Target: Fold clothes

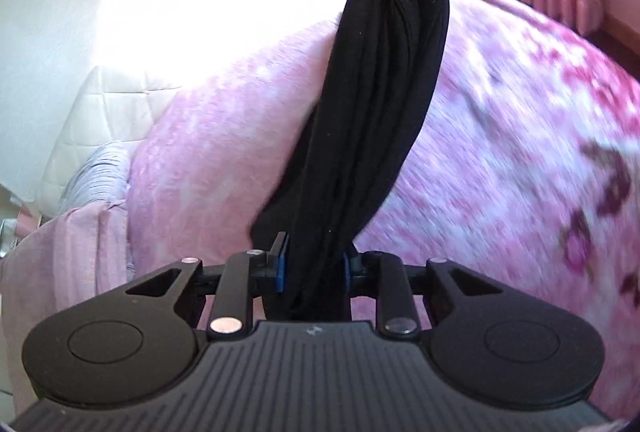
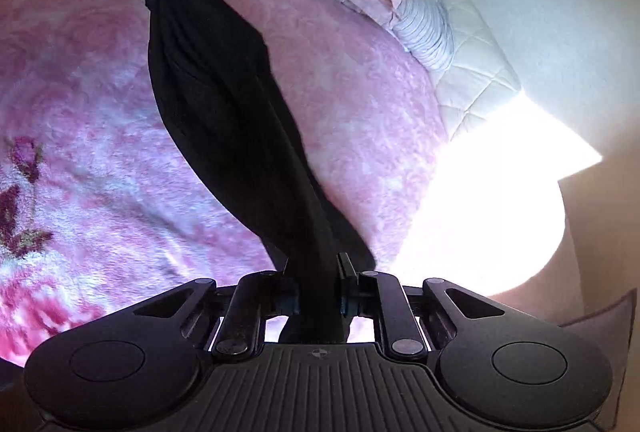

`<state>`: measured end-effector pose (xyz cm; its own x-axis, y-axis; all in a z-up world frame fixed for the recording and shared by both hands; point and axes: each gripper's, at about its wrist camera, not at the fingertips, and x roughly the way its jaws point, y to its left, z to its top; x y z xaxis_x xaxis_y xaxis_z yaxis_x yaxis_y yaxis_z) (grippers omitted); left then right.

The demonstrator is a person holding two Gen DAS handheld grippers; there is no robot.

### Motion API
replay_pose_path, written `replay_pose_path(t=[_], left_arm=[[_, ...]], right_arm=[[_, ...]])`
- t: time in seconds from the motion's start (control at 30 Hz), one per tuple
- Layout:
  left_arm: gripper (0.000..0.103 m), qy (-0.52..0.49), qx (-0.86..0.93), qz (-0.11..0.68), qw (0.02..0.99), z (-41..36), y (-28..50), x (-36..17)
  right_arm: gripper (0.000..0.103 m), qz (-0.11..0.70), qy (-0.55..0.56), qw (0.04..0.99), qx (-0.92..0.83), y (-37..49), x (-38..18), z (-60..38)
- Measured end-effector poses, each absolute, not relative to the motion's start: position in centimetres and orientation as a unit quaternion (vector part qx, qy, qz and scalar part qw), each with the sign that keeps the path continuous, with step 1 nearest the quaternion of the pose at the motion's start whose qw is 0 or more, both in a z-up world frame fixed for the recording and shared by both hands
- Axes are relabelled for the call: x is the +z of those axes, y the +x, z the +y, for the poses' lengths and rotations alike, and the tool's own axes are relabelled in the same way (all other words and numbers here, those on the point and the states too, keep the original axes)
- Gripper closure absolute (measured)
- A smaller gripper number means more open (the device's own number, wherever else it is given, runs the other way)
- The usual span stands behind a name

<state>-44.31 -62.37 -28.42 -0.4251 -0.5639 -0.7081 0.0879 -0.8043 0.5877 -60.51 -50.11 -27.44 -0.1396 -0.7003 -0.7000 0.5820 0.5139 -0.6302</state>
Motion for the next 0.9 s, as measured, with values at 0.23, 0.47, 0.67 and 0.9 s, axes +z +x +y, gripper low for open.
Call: replay_pose_path(t=[0.23, 0.47, 0.67, 0.9], left_arm=[[0.082, 0.486, -0.799, -0.231, 0.268, -69.6, -53.2, -21.8], [0.082, 0.459, -0.789, -0.244, 0.328, -76.9, -66.4, -19.0], [0.083, 0.477, -0.787, -0.227, 0.319, -78.9, -75.7, -25.8], [0.079, 0.547, -0.771, -0.206, 0.254, -76.2, -79.3, -38.5]], right_arm=[[0.088, 0.556, -0.102, 0.677, -0.472, -68.7, -21.7, -58.3], [0.088, 0.517, -0.170, 0.679, -0.493, -82.0, -18.4, -68.8], [0.088, 0.489, -0.175, 0.672, -0.528, -91.2, -22.9, -73.9], [0.086, 0.564, -0.075, 0.686, -0.453, -96.2, -37.8, -74.2]])
